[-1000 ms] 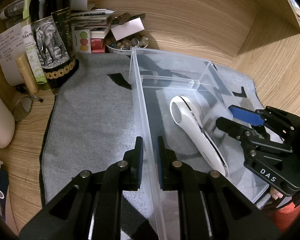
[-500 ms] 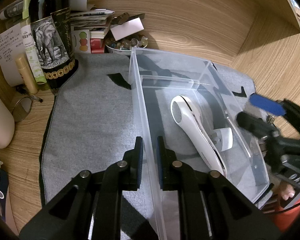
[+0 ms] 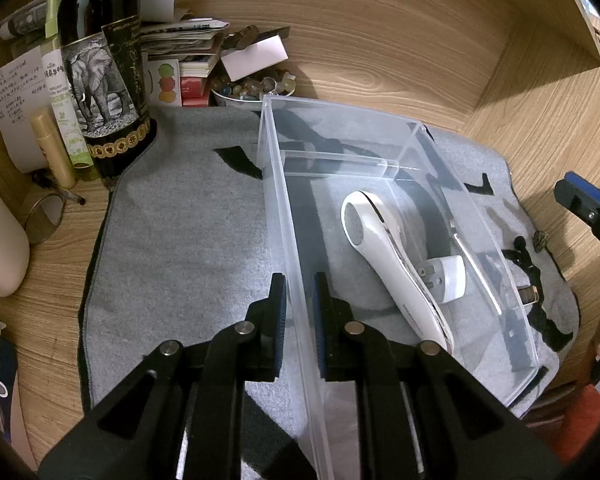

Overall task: Organize rigid objects
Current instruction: 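Carry the white plug adapter into the clear box with the right gripper and release, then move the right gripper to the black-and-gold phone and grasp it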

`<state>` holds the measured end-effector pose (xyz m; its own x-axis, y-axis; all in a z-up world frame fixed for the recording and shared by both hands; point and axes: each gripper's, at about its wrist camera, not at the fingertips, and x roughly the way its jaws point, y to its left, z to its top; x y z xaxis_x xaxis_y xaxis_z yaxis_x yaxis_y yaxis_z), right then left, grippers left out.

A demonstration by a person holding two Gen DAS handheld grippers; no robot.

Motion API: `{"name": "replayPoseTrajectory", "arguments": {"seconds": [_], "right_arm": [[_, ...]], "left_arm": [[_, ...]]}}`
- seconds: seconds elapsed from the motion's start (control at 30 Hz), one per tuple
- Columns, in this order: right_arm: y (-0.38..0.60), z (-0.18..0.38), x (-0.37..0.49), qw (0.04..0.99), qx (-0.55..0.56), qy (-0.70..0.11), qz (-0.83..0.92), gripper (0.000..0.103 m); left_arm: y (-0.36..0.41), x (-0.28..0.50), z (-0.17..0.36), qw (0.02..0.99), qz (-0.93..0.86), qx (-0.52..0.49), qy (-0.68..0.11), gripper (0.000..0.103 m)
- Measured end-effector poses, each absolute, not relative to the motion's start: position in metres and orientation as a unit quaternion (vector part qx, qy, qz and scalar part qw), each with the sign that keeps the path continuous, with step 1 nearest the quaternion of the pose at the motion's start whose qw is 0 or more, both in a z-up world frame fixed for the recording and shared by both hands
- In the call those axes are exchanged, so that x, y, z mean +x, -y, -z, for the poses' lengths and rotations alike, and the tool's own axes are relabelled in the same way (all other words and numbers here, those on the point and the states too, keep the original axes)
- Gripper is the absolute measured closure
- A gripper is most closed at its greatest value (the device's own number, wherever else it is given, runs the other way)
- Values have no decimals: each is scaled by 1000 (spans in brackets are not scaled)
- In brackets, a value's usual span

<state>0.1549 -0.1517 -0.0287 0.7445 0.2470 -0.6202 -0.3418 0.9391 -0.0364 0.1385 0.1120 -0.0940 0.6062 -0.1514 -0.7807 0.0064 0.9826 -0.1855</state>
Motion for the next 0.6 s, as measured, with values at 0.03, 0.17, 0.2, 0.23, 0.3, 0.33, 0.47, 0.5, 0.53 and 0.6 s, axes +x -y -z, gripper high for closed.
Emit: {"name": "replayPoseTrajectory", "arguments": {"seconds": [0.03,0.17,0.2,0.23,0.3,0.33,0.47,0.5,0.53,0.6], "right_arm": [[158,31,157,931,-69,-325,-150,44],[180,48,165,927,-54,-352,-120,44],[183,53,166,924,-53,-360,-116,44],[187,56,164,923,-53,-365,-113,44],[193,70,166,916,-51,-383,-105,44],[196,75,166,914,-48,-390,-104,44],[203,96,164,900,-38,-421,-103,44],[204,103,164,896,-36,-430,-103,44],[204,106,163,894,-36,-435,-104,44],[205,113,160,888,-35,-445,-105,44]], "left_arm": [[-112,139,94,892,44,-82,-442,91],[-112,138,94,892,45,-82,-442,91],[-112,138,94,892,45,-82,-441,91],[-112,138,94,892,44,-83,-442,91],[-113,138,94,892,44,-83,-442,91],[-113,138,94,892,44,-83,-442,91],[-113,138,94,892,45,-83,-442,91],[-113,138,94,892,44,-83,-442,91],[-114,138,94,892,45,-83,-442,91],[-115,138,95,892,45,-84,-442,91]]}}
